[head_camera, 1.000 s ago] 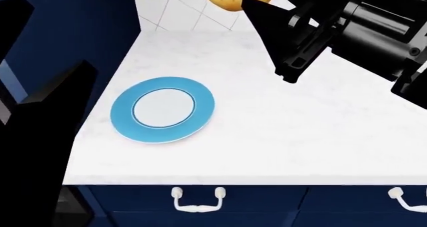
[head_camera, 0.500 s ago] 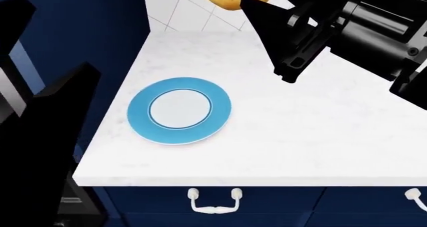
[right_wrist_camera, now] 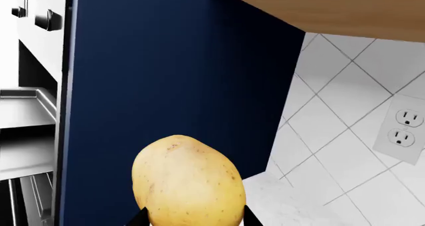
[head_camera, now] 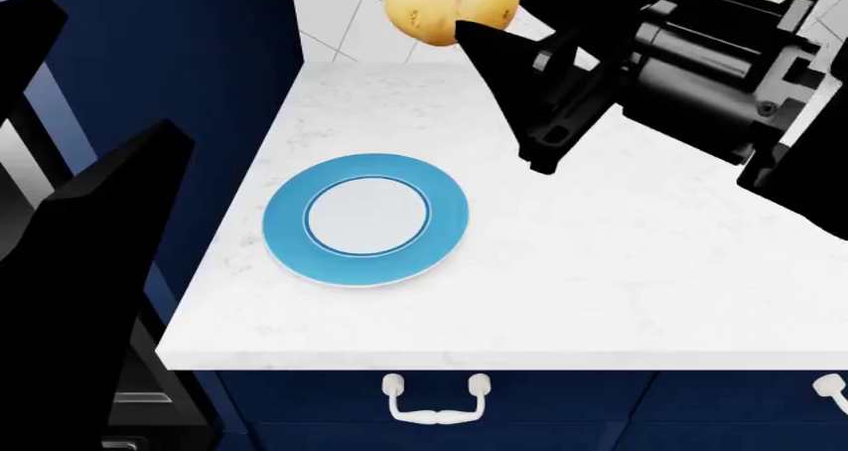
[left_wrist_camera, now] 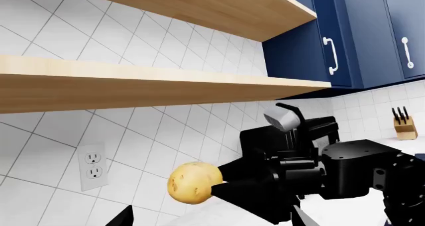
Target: Pick the potato from the top rack in the oven and place it on the plate on the counter.
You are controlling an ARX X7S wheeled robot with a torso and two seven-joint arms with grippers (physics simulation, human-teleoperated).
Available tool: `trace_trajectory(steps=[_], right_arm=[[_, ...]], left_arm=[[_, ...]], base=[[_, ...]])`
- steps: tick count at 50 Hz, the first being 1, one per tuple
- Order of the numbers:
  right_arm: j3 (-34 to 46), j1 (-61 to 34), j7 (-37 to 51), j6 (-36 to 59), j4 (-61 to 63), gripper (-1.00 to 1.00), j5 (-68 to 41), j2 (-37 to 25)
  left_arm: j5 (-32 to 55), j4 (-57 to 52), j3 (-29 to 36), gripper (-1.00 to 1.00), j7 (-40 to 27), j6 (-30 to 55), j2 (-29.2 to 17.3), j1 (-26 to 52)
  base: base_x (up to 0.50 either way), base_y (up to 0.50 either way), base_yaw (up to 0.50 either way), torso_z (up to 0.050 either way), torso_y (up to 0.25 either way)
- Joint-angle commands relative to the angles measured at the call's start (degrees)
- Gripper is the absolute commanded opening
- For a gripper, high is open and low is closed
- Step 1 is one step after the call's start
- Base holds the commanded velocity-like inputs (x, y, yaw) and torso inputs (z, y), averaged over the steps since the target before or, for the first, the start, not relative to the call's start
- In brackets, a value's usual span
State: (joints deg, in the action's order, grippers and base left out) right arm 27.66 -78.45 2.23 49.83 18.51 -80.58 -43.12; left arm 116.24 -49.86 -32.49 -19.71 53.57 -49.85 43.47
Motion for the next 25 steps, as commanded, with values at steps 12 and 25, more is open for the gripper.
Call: trace_trajectory(steps=[12, 25], right_arm=[[9.4, -3.0, -3.5, 3.2, -10.3, -1.00, 8.9, 8.4], [15.0, -6.0, -5.9, 4.6, -19.9, -1.00, 14.3, 13.9]], left_arm=[[1.1, -0.1, -0.3, 1.00, -0.9, -0.8, -0.8, 0.0], [1.1, 0.0, 0.0, 1.00, -0.8, -1.0, -1.1, 0.5]], base=[[0.00, 0.00, 0.00, 0.000, 0.000], [0.00, 0.00, 0.00, 0.000, 0.001]])
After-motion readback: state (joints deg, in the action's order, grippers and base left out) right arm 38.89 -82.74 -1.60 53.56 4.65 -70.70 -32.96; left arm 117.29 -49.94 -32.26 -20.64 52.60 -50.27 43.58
